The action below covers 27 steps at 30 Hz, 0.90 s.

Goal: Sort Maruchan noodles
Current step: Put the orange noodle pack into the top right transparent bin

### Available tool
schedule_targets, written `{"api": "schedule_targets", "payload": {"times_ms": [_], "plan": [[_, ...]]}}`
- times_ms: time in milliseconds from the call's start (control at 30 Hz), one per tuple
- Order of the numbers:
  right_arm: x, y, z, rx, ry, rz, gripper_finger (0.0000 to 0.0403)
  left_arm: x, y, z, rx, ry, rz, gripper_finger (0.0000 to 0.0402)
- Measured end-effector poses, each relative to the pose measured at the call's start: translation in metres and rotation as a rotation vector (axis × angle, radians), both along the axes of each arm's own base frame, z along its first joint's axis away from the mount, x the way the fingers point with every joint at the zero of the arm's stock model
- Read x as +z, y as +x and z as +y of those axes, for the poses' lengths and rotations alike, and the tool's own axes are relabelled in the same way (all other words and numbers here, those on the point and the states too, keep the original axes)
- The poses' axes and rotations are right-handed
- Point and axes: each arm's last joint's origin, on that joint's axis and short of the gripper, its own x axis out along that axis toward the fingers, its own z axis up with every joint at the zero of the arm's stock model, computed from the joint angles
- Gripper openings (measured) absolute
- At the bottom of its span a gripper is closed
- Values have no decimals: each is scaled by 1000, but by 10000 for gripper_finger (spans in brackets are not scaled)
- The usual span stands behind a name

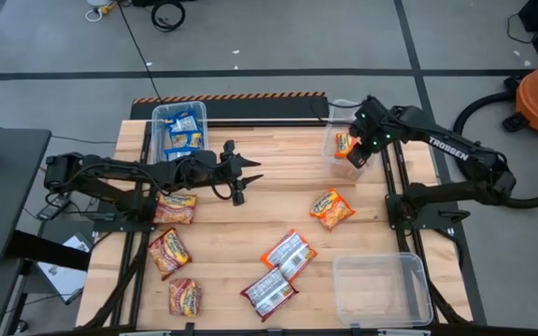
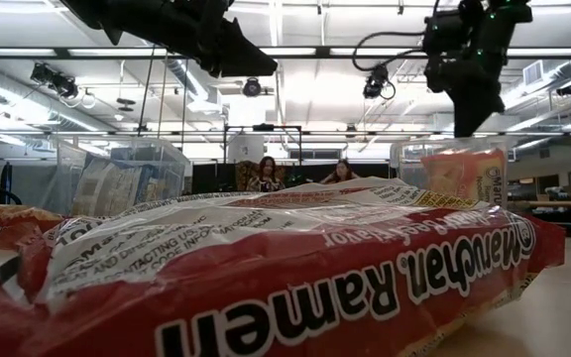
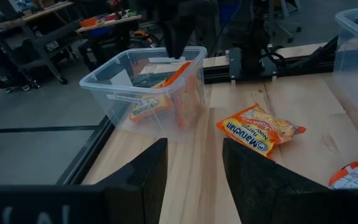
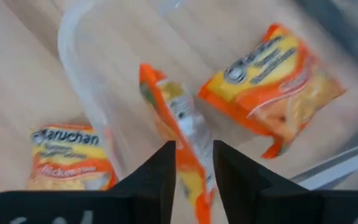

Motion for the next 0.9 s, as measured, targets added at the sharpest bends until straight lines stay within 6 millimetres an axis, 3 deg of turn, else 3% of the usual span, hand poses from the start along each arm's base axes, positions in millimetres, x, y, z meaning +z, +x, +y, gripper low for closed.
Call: {"api": "schedule_targets", "payload": {"times_ms": [167,400,667,767,900], "plan": [[-1,5,-19,-140,-108,69,120,0,0,0,0,0,5,160],[-21,26,-57,-242,49,145,132,2,-8,3,13,1,50,160],[-18,39,-85,-302,170,205,194,-9,-49,24,69,-45,-80,160],[-10,46,-86,-257,183,143,204,-13,-53,25,-8,-60,-69,160],[16,56,-66,-193,70,113,201,-14,-51,18,-138,-26,-66,160]]}}
